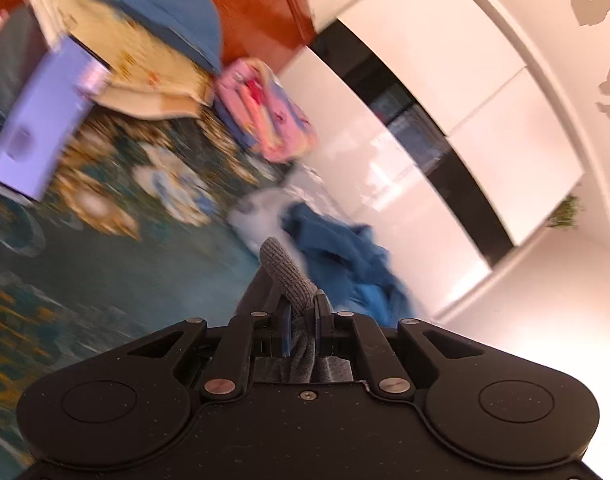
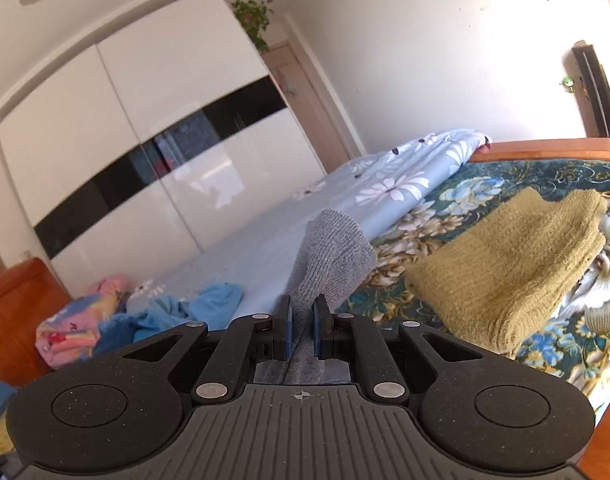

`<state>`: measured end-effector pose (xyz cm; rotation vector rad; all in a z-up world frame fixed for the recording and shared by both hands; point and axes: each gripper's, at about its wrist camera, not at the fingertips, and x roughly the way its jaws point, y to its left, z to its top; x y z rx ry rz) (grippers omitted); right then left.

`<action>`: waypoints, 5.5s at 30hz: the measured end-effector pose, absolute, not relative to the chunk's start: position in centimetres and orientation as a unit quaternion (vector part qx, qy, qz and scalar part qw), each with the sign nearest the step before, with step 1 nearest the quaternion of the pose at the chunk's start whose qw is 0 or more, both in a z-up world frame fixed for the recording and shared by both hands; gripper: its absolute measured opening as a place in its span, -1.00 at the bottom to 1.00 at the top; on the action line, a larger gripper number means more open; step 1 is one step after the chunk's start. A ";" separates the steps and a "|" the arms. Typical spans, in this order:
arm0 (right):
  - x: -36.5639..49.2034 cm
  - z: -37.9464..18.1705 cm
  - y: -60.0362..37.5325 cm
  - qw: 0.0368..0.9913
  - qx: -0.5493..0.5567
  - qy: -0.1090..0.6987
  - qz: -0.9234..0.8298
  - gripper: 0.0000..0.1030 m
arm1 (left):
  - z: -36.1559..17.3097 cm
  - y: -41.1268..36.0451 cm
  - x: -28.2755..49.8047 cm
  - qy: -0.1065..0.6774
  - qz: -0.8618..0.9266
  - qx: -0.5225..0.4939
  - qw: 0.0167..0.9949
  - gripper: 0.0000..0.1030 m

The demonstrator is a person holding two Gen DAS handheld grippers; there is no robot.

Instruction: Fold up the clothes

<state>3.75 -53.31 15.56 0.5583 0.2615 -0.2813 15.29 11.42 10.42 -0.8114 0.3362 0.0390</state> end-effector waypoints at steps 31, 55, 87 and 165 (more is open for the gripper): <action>20.1 3.6 -53.8 0.899 0.219 0.359 -0.125 -0.62 | 3.1 12.9 17.7 0.278 0.096 -0.378 0.878 -0.79; 14.9 1.3 -49.6 0.878 0.317 0.345 -0.102 -0.91 | 2.3 13.6 15.7 0.283 0.067 -0.411 0.864 -0.77; 20.2 2.1 -54.0 0.855 0.265 0.398 -0.199 -0.89 | 1.2 11.1 16.2 0.313 0.024 -0.378 0.871 -0.61; 7.5 -2.5 -59.2 0.844 0.398 0.312 -0.180 -0.25 | 0.7 8.9 15.8 0.358 0.065 -0.338 0.868 -0.05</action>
